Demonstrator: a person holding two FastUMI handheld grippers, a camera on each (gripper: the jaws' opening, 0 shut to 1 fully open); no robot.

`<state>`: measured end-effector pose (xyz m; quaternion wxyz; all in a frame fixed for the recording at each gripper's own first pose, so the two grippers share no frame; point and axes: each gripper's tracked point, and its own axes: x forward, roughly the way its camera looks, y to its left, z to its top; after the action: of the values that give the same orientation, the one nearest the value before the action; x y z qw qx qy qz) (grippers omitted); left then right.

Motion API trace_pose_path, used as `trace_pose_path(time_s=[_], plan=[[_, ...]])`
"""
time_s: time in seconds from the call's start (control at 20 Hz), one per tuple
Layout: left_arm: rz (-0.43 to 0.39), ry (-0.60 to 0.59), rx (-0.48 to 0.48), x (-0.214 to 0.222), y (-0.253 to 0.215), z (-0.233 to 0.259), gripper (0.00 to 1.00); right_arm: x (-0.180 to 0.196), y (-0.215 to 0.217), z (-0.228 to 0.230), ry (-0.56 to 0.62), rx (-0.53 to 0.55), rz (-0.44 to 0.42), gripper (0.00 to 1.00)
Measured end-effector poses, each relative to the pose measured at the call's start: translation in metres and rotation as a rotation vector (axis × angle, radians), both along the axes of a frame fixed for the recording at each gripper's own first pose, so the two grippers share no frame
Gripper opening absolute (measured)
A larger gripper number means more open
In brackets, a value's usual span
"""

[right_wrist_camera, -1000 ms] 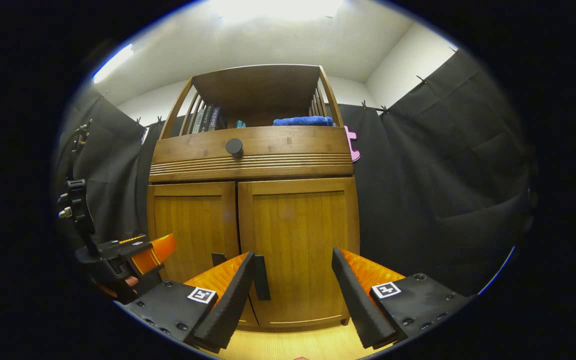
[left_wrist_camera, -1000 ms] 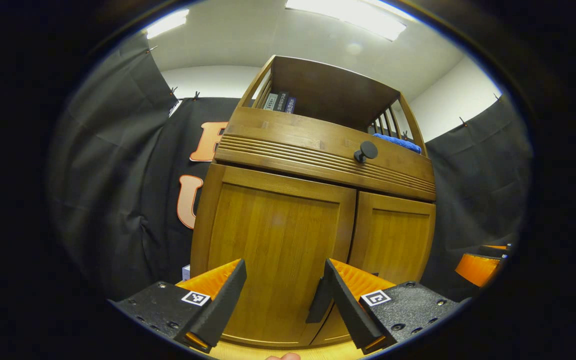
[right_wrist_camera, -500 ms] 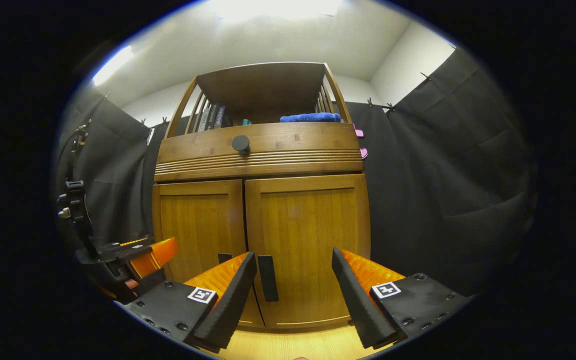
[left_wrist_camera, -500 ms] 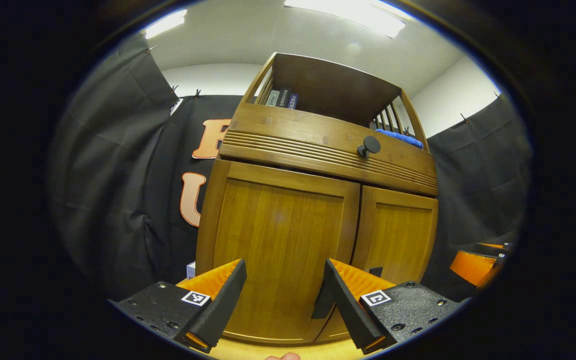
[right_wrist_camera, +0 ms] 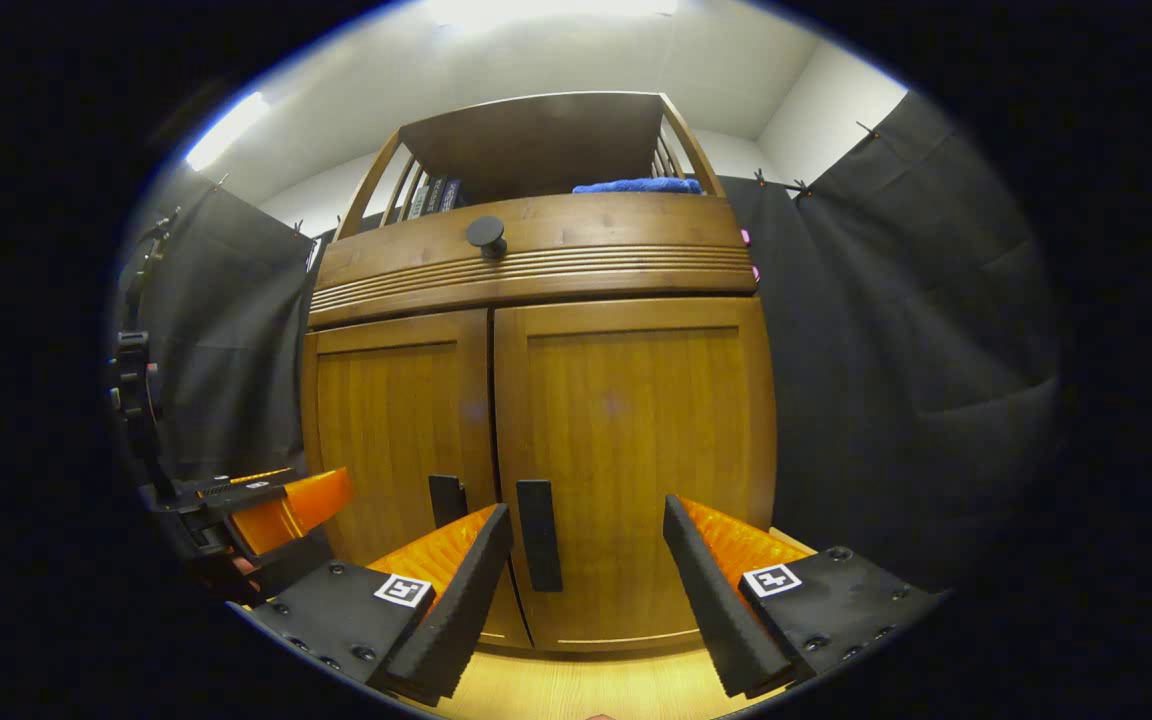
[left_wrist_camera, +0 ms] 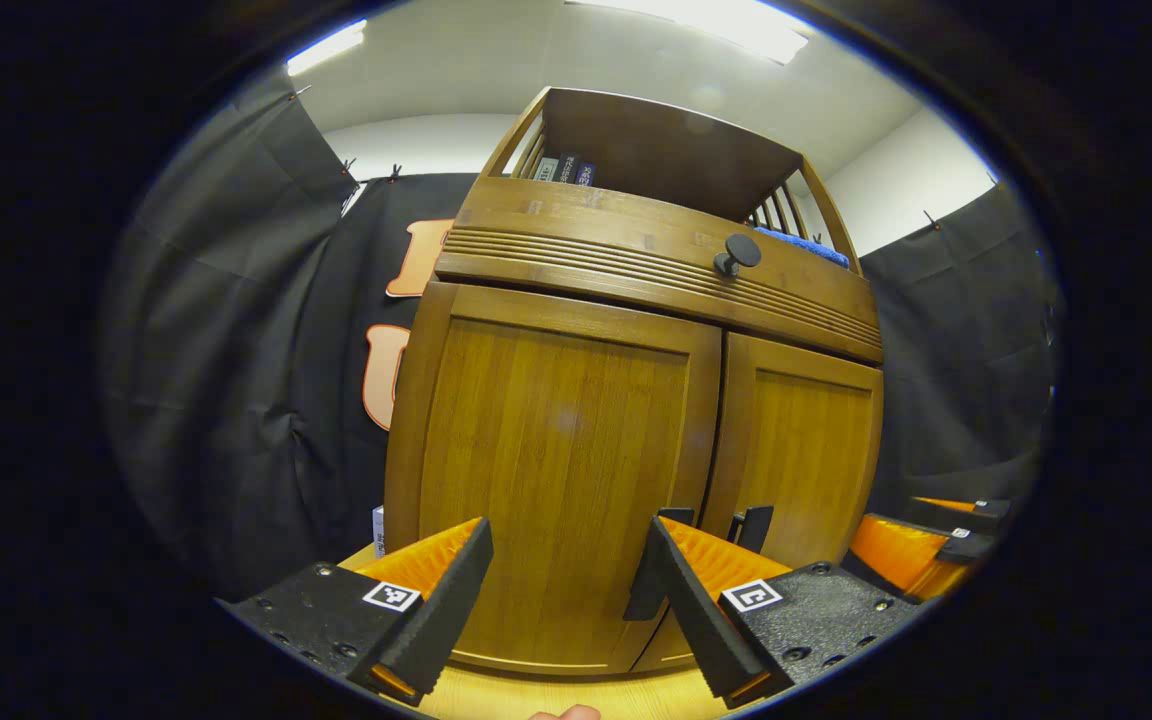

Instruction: Open the right door of the double-door shoe cabinet with the right hand, and open the left door with the left hand.

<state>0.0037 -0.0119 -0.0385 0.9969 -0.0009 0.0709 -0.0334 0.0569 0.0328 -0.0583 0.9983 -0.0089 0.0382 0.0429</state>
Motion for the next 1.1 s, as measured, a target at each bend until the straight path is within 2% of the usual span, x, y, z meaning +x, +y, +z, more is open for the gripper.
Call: trace_pose_path(time_s=[0.05, 0.1, 0.15, 0.2, 0.25, 0.3, 0.35, 0.5, 0.55, 0.6, 0.65, 0.7, 0.8, 0.85, 0.9, 1.0, 1.1], plan=[[0.007, -0.006, 0.004, -0.001, 0.002, 0.001, 0.95, 0.011, 0.005, -0.003, 0.007, 0.012, 0.014, 0.89], [0.011, -0.008, 0.011, 0.000, 0.002, 0.002, 0.95, 0.023, 0.009, -0.008, 0.009, 0.020, 0.027, 0.98], [0.016, -0.012, 0.018, 0.000, 0.003, 0.003, 0.92, 0.036, 0.014, -0.013, 0.012, 0.021, 0.038, 0.98], [0.023, -0.016, 0.026, -0.001, 0.006, 0.004, 0.95, 0.048, 0.017, -0.017, 0.020, 0.020, 0.045, 0.98], [0.029, -0.018, 0.033, -0.001, 0.008, 0.006, 0.95, 0.060, 0.020, -0.023, 0.031, 0.019, 0.047, 0.89], [0.038, -0.021, 0.039, -0.002, 0.011, 0.006, 0.95, 0.068, 0.021, -0.033, 0.041, 0.023, 0.043, 0.89], [0.044, -0.023, 0.042, -0.003, 0.013, 0.007, 0.95, 0.078, 0.024, -0.041, 0.048, 0.025, 0.040, 0.98], [0.049, -0.032, 0.056, -0.012, 0.012, 0.012, 0.92, 0.101, 0.022, -0.056, 0.063, 0.015, 0.012, 0.98], [0.056, -0.038, 0.068, -0.014, 0.013, 0.015, 0.95, 0.106, 0.021, -0.060, 0.065, 0.011, 0.003, 0.89], [0.061, -0.043, 0.078, -0.017, 0.014, 0.017, 0.95, 0.111, 0.021, -0.063, 0.070, 0.009, -0.004, 0.98], [0.066, -0.050, 0.083, -0.021, 0.014, 0.020, 0.95, 0.113, 0.022, -0.065, 0.076, 0.012, -0.001, 0.89], [0.072, -0.056, 0.085, -0.022, 0.015, 0.023, 0.95, 0.117, 0.023, -0.065, 0.078, 0.016, 0.003, 0.89], [0.091, -0.053, 0.089, -0.027, 0.017, 0.028, 0.93, 0.123, 0.022, -0.065, 0.083, 0.012, -0.002, 0.93], [0.106, -0.048, 0.089, -0.029, 0.018, 0.028, 0.92, 0.123, 0.023, -0.065, 0.072, 0.006, -0.001, 0.90], [0.127, -0.041, 0.091, -0.033, 0.021, 0.027, 0.92, 0.123, 0.023, -0.065, 0.078, -0.007, 0.004, 0.94], [0.168, -0.032, 0.092, -0.042, 0.028, 0.028, 0.92, 0.122, 0.025, -0.066, 0.094, -0.012, 0.012, 0.79], [0.208, -0.043, 0.095, -0.047, 0.032, 0.034, 0.92, 0.121, 0.031, -0.068, 0.122, -0.011, 0.032, 0.80]])
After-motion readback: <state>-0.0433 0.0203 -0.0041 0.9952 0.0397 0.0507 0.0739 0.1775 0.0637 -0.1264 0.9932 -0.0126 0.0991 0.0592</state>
